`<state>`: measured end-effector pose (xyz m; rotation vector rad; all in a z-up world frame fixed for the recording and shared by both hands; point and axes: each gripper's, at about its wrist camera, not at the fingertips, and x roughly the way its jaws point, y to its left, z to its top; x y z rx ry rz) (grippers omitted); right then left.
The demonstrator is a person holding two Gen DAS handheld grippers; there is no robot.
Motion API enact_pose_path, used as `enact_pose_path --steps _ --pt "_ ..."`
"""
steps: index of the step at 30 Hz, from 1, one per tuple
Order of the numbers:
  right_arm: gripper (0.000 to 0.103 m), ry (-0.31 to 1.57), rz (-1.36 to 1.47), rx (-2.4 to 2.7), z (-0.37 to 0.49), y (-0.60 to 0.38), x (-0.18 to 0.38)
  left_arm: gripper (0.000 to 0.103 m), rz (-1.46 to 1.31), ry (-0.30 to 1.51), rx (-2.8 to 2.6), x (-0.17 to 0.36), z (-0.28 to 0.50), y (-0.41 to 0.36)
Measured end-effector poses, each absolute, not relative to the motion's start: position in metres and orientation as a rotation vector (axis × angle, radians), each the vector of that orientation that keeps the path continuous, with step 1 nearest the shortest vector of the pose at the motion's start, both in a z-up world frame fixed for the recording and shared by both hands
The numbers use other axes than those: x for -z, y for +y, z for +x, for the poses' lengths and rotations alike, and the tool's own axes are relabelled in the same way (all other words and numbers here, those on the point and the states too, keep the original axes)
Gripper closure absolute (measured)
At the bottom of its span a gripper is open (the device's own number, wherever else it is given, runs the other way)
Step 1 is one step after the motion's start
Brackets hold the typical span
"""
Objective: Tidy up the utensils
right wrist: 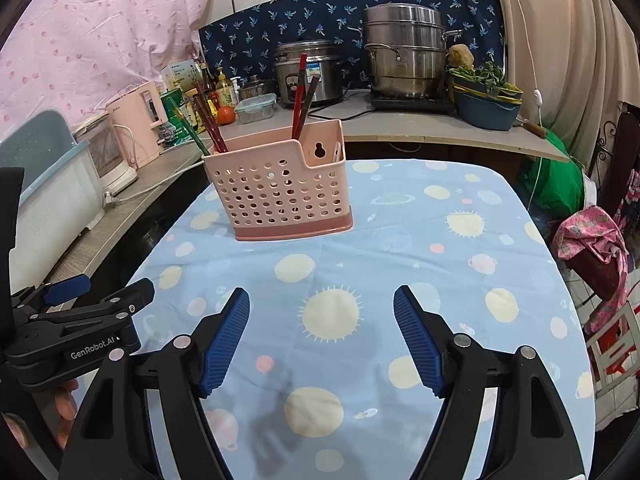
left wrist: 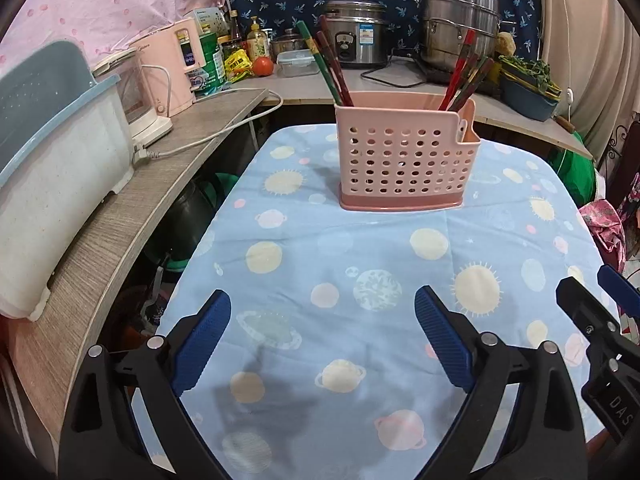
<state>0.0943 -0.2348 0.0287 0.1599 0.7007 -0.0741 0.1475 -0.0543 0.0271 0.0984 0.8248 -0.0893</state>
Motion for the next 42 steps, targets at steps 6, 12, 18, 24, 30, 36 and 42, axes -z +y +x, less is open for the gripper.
enact_pose_path --steps 6,12,18,24,30,36,42 --pt "0.02 0.699 0.166 0.08 0.091 -0.235 -0.025 0.011 0.111 0.818 0.07 -0.025 0.143 -0.053" --pt "0.017 0.699 0.162 0.088 0.089 -0.236 -0.024 0.01 0.13 0.804 0.056 -0.024 0.139 -0.056" --pt "0.006 0.702 0.152 0.094 0.089 -0.235 -0.022 0.01 0.128 0.802 0.043 -0.023 0.138 -0.055" --pt "0.006 0.708 0.139 0.095 0.091 -0.233 -0.019 0.01 0.127 0.796 0.035 -0.021 0.136 -0.054" --pt "0.006 0.703 0.131 0.099 0.092 -0.231 -0.019 0.01 0.13 0.799 0.027 -0.02 0.136 -0.054" --pt "0.006 0.709 0.128 0.099 0.094 -0.231 -0.018 0.01 0.129 0.802 0.023 -0.019 0.139 -0.053" --pt "0.006 0.709 0.127 0.098 0.094 -0.231 -0.018 0.01 0.132 0.801 0.024 -0.018 0.14 -0.054"
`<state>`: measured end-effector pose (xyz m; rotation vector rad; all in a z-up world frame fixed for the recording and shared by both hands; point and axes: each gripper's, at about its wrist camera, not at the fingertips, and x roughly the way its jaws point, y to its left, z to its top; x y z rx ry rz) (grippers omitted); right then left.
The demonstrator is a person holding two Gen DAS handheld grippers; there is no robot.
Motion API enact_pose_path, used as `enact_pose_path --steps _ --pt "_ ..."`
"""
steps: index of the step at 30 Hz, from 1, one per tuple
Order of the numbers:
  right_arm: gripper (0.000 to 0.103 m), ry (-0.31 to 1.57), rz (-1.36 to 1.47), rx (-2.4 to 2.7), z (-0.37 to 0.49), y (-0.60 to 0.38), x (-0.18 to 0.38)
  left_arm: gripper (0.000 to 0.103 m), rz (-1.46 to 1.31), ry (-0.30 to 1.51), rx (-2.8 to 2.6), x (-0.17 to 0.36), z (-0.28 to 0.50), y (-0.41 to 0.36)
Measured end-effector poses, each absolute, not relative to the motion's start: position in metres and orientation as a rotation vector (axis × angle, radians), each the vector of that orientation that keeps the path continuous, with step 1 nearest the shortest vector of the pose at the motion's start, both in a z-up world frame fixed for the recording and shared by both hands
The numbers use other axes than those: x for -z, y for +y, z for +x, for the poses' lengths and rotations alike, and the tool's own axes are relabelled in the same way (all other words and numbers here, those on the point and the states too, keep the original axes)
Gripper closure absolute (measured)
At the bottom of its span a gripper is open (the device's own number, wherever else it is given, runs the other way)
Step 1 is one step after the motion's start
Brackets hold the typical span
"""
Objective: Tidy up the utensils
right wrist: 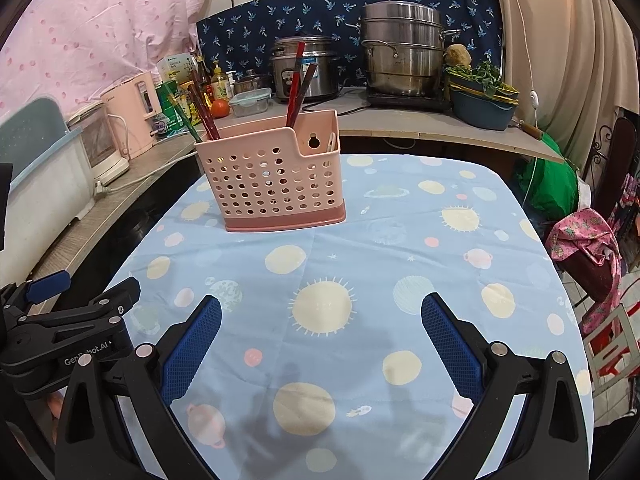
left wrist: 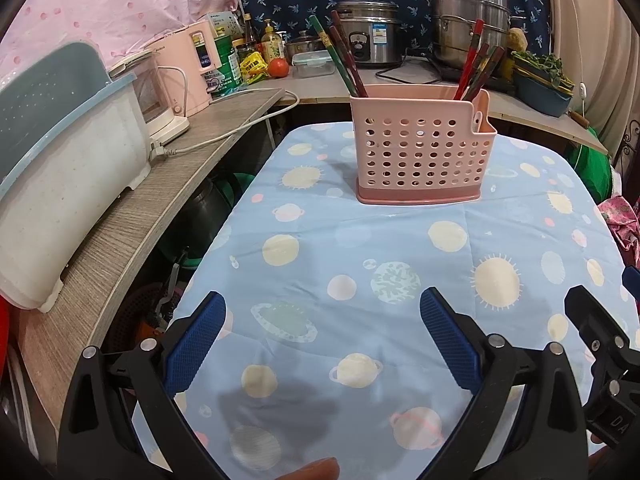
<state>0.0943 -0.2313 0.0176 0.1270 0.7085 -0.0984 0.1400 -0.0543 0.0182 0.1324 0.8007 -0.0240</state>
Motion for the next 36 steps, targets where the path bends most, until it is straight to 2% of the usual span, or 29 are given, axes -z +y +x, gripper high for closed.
enact_pose_path --steps 36 --pt "0.006 0.73 0.136 0.098 0.108 -0.236 -0.011 0.01 0.138 0.805 0.004 -0.013 0.152 -0.055"
